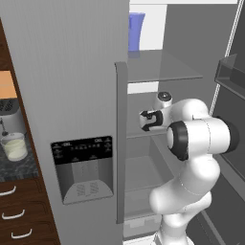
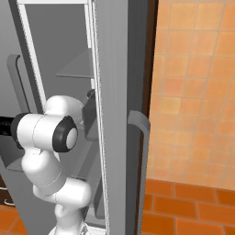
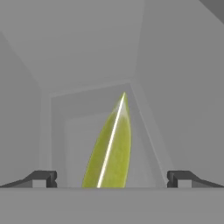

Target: Grab a lemon wedge from the fridge and one ice cube from the ice bowl, and put them in the glass of lemonade.

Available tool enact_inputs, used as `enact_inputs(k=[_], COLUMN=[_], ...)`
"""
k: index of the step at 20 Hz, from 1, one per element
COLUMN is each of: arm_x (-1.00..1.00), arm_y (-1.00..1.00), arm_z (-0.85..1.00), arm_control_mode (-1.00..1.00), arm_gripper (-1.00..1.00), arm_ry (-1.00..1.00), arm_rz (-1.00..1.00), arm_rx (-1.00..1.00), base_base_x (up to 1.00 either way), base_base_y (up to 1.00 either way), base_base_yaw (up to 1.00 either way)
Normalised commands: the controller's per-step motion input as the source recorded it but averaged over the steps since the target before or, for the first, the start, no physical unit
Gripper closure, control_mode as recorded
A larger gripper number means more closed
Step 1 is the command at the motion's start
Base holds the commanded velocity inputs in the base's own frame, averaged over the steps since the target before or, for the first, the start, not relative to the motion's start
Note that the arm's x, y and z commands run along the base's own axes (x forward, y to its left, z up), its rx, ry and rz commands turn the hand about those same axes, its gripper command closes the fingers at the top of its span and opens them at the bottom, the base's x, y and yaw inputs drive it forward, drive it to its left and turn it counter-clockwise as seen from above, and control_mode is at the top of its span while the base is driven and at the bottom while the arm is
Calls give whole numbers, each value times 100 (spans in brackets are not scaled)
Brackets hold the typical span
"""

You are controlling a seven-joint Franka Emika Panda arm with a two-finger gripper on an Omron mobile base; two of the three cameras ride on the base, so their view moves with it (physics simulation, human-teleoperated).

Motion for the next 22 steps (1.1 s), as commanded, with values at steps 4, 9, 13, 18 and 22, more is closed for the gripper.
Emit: enact_inputs(k=[4,9,13,18,22], arm_x=[8,15,10,2,0], arm_y=[0,0,0,0,0], arm_z=[8,9,-2,-33,-48], arm_control_mode=[-100,-100,-100,-100,-100], arm_gripper=[-100,-100,-100,-100,-100], arm_ry=[1,2,5,7,5], arm_rz=[-4,-3,-1,0,0], arm_rx=[0,0,0,0,0], base_base_x=[0,0,0,0,0], base_base_y=[0,0,0,0,0], base_base_yaw=[0,0,0,0,0])
